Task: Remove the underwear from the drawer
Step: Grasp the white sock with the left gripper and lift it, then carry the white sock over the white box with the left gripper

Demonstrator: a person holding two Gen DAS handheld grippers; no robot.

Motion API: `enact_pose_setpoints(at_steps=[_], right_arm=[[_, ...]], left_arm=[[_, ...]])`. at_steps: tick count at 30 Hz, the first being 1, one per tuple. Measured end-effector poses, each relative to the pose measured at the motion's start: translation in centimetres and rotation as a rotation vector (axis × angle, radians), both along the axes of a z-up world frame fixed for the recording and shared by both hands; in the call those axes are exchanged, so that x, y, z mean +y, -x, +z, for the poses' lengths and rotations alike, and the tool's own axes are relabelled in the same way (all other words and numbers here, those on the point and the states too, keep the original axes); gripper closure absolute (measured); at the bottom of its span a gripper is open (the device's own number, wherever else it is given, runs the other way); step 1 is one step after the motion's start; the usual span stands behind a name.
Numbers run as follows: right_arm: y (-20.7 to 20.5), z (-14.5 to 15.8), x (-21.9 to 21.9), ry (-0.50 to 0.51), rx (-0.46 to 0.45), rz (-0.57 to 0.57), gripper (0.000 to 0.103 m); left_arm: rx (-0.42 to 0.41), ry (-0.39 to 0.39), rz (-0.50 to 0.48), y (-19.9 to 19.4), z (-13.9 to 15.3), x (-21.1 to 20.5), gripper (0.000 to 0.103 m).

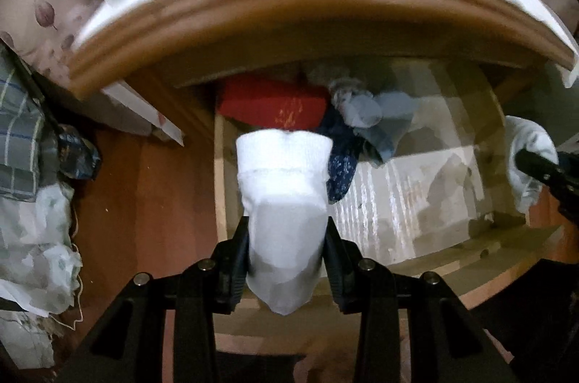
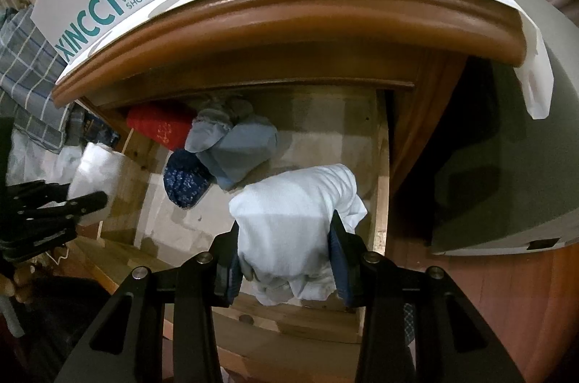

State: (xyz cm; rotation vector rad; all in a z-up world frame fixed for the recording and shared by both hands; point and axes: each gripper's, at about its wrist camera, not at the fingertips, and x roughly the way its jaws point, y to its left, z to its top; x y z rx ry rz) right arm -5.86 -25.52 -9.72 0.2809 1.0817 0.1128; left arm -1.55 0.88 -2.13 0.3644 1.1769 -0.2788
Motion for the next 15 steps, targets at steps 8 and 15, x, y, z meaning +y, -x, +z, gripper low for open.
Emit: enact_pose_setpoints(at_steps=[8,15], right_arm=[[-0.1,-0.2,0.1,0.004,0.006,-0.003,0.066],[-0.2,-0.2,0.2,0.008,0.006,-0.005,0.066]], left_arm=[[-0.118,0.029,-0.039,1.9,5.5,0.2,0.066],[-0.212,0.134,-0.078,2.7,13.4,1.5,0.066]])
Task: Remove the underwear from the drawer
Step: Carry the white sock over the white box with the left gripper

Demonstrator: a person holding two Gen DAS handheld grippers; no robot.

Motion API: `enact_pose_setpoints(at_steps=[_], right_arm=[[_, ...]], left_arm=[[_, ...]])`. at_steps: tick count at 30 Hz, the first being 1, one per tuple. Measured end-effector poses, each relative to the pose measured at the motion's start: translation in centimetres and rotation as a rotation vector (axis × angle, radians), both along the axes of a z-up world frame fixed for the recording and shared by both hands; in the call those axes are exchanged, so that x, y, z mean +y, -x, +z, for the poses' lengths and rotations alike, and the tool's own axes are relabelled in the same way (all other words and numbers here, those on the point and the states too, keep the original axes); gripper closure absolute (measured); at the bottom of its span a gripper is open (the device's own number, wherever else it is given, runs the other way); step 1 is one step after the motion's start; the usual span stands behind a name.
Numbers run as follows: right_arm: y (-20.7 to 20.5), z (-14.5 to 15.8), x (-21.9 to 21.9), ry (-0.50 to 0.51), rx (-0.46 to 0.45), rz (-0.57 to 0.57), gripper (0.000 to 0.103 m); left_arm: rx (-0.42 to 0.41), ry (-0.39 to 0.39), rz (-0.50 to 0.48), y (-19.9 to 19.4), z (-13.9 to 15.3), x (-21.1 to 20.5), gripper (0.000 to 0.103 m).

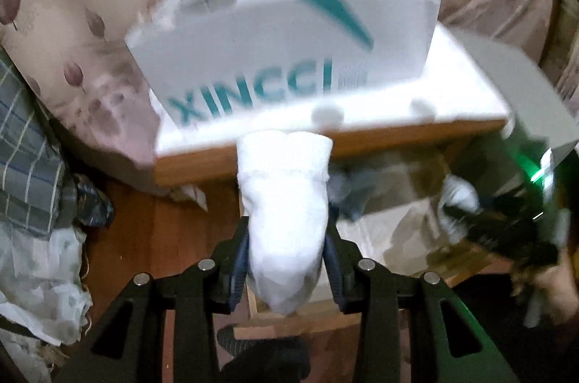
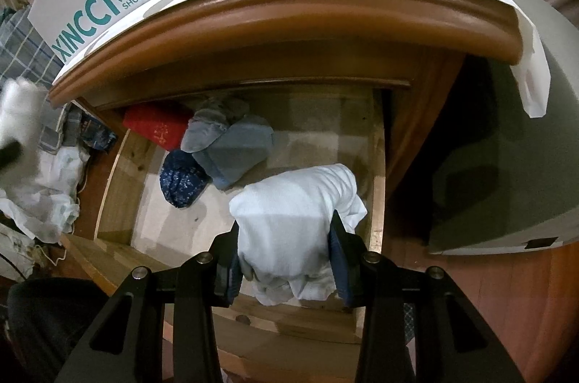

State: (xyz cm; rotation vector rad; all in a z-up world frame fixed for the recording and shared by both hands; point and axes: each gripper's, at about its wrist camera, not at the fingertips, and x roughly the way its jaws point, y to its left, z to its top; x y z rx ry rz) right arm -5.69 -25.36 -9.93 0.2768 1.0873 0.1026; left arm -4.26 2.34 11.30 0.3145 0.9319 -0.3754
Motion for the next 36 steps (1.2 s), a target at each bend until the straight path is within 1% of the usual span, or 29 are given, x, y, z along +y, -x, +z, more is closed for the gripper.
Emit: enact_pose_setpoints(at_steps=[2,5,7,9,12,13,15,17,19,21,25,30,34,36], right_arm=[[0.0,0.0,0.0,0.001,-0.001,0.000,0.066],[0.1,0.1,0.0,-0.002,-0.010,0.001,0.066],[0.0,0.2,-0.1,-0.007,-0.011,0.000,0.066],[0.0,0.2,-0.1,-0.007,-0.012,-0.001,0.066],[0.1,0.3,-0.2,-0.008,-0.014,-0.003,0.066],[0.1,0.3,-0.3,-0.005,-0.015,-0.008,0.066],[0.2,0.4,-0.4,-0.009,-0.020,-0.014,0.066],[0.2,0.5,-0.6,-0.010,-0.024,-0.024,0.066],[0.2,0.6,-0.8,-0.013,-0.028,-0.028,0.066],[0.2,0.7,-0.8,-0.017,-0.029,-0.030,0.066],[0.2,0.7,-0.9,-0.019,-0.031,-0.032,0.066],[0.2,0.7,-1.0,-0.021,-0.030,-0.034,0.066],[0.3,0.7,-1.0,-0.017,-0.032,-0.027,0.066],[0.2,0.8,-1.0,-0.016,-0.030,-0.025,0.066]], left_arm=[[-0.024,0.044,-0.018,-0.1,2.8,0.5,0.066],[-0.079,0.125,-0.047,-0.9,7.9,1.3,0.066],[-0.117,0.145,-0.045,-1.6,10.4,1.3,0.066],[-0.152,0.163,-0.056,-3.2,13.0,1.0,0.066],[-0.175,0.182,-0.041,-5.9,15.0,0.5,0.066],[-0.174,0.179,-0.058,-7.0,15.3,0.1,0.066],[-0.173,0.165,-0.052,-9.0,15.2,-0.3,0.066],[-0.134,0.154,-0.080,-11.1,14.5,-1.1,0.065],[-0.112,0.136,-0.083,-12.5,13.6,-1.8,0.065],[-0.080,0.144,-0.115,-13.6,12.8,-2.4,0.065],[-0.036,0.139,-0.142,-15.3,10.8,-3.2,0.065],[-0.008,0.076,-0.101,-17.1,8.2,-3.9,0.065],[0.030,0.059,-0.074,-18.0,6.1,-4.1,0.065],[0.046,0.069,-0.054,-18.4,5.3,-4.0,0.065]])
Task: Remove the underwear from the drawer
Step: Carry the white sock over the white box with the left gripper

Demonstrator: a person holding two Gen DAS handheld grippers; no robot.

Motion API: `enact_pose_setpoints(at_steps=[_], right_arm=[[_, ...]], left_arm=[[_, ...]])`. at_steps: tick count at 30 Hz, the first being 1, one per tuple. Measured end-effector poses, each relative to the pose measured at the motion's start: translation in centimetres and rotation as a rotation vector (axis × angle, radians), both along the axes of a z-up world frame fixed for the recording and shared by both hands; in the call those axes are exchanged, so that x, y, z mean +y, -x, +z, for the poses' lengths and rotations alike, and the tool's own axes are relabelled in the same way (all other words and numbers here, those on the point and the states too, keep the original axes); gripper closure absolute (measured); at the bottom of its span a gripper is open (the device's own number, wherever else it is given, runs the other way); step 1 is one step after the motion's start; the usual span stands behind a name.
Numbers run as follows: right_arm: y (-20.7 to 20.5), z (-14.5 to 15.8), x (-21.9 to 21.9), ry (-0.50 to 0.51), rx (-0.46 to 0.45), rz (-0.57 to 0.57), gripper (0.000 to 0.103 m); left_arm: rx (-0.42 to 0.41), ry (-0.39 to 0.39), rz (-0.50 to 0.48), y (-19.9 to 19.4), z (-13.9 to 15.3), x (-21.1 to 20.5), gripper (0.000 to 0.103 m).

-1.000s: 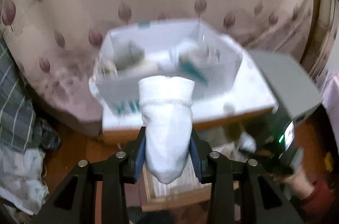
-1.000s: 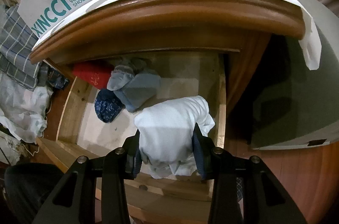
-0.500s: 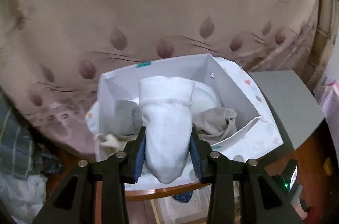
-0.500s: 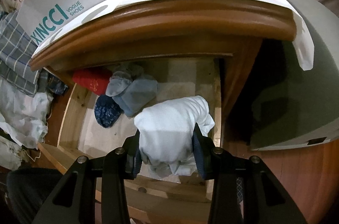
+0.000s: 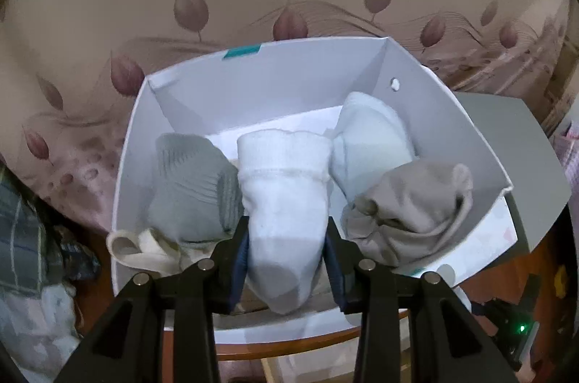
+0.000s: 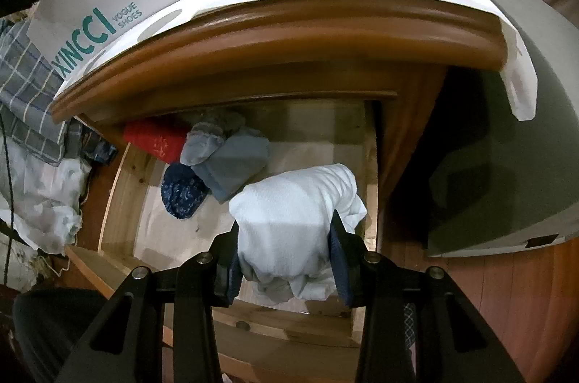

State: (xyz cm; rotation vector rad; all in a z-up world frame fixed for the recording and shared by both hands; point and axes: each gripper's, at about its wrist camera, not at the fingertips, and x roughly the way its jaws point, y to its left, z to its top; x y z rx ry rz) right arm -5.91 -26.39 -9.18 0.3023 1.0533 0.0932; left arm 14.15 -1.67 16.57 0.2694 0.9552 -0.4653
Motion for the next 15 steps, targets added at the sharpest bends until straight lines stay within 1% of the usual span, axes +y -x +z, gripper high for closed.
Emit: enact_pose_setpoints(at_steps=[2,3,7,10,14,15], right_arm=[[0.0,0.0,0.0,0.000,0.001,0.000,0.066],[0.0,0.0,0.0,0.000,0.002,0.000,0.066],[-0.1,0.0,0.0,0.000,0.001,-0.001,0.066],[-0.1,0.1,0.0,0.003,0.001,0.001,0.066],[0.1,0.0,0.1,0.005,0.003,0.004,0.066],[0.1,0.0,0.2,0.005,0.003,0.004,0.066]], left_arm=[[-0.006,0.006,0.015,0.0,-0.2,0.1,0.064],[-0.011,0.003,0.018,0.0,-0.2,0.1,0.061],[-0.035,-0.024,0.018,0.5,-0.3,-0.5,0.060],[-0.047,-0.027,0.025,0.6,-0.2,-0.7,0.058],[-0.080,-0.035,0.038,1.2,0.3,-0.9,0.049],[-0.097,-0.034,0.037,1.5,0.5,-1.0,0.044]])
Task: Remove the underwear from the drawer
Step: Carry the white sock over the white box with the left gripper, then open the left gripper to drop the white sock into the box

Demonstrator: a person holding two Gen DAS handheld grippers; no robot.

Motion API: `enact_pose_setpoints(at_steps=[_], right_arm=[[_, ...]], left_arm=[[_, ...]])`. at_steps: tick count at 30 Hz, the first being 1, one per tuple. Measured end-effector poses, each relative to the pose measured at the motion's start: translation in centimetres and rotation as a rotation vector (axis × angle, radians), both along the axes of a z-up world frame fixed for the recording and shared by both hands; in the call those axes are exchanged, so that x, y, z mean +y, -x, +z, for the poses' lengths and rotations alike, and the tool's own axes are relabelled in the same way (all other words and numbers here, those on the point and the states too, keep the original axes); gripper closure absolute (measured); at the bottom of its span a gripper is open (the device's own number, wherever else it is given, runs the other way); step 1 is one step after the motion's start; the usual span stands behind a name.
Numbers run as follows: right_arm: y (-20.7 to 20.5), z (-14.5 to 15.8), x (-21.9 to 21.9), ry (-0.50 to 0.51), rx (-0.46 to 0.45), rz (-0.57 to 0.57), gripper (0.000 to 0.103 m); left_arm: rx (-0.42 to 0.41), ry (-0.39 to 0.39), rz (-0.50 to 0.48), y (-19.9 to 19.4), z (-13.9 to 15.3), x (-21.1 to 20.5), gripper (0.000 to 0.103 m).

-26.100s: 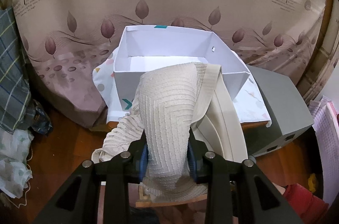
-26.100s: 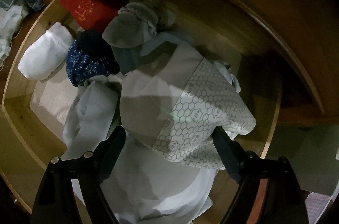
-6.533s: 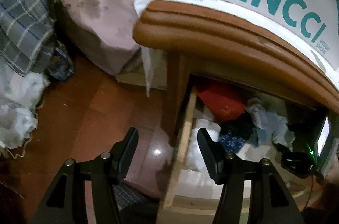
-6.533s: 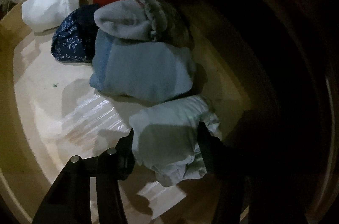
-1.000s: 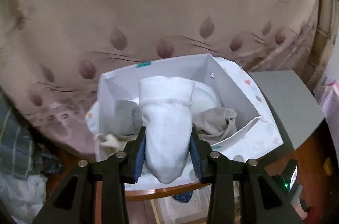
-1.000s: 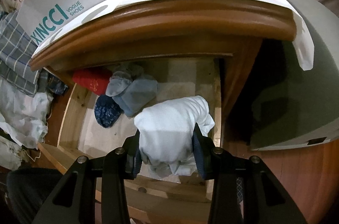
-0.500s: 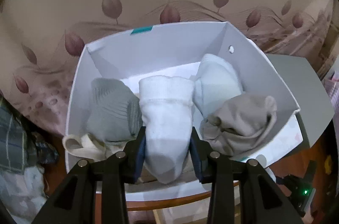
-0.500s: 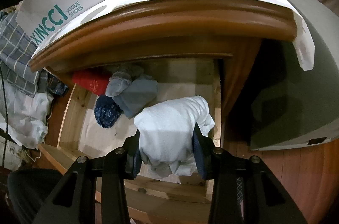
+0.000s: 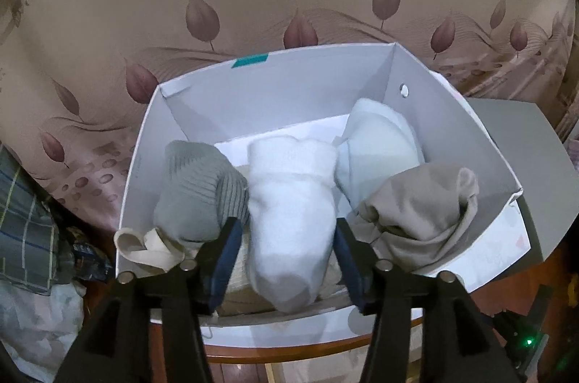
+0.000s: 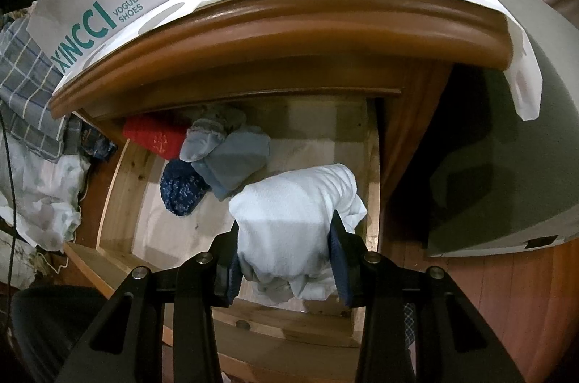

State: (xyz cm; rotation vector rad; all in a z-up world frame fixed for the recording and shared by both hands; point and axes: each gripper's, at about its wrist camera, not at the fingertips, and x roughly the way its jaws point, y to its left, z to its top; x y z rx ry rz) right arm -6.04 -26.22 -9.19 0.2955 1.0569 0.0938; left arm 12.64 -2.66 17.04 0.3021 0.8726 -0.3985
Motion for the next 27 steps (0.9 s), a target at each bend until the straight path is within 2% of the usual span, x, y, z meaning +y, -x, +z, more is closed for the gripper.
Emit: enact_pose_setpoints(at_steps=[1,4,13,19,22,27], right_arm=[[0.1,0.0,0.0,0.000,0.000,0.001,0.066],[0.1,0.0,0.0,0.000,0.003,0.001,0.066],[0.0,0.0,0.2,0.011,0.001,0.004,0.065],[-0.1,0.2,0.6,0.027,-0.008,0.017,0.065],[0.0,0.3,0.9,0.041,-0.018,0.025,0.065],[0.2,1.0,1.7,0.077,-0.061,0.042,0.065]], left_arm=[[-0.015,-0.001,0.001,0.3,0.2,-0.1,0.038],[-0.057,-0.001,0.005,1.1,0.9,-0.3,0.036],[-0.136,0.035,0.057,4.3,2.4,0.6,0.035],[-0.243,-0.003,0.121,8.0,2.8,2.0,0.035],[-0.259,0.006,0.142,9.8,2.4,3.2,0.035],[-0.242,-0.010,0.187,12.2,-0.3,5.1,0.035]])
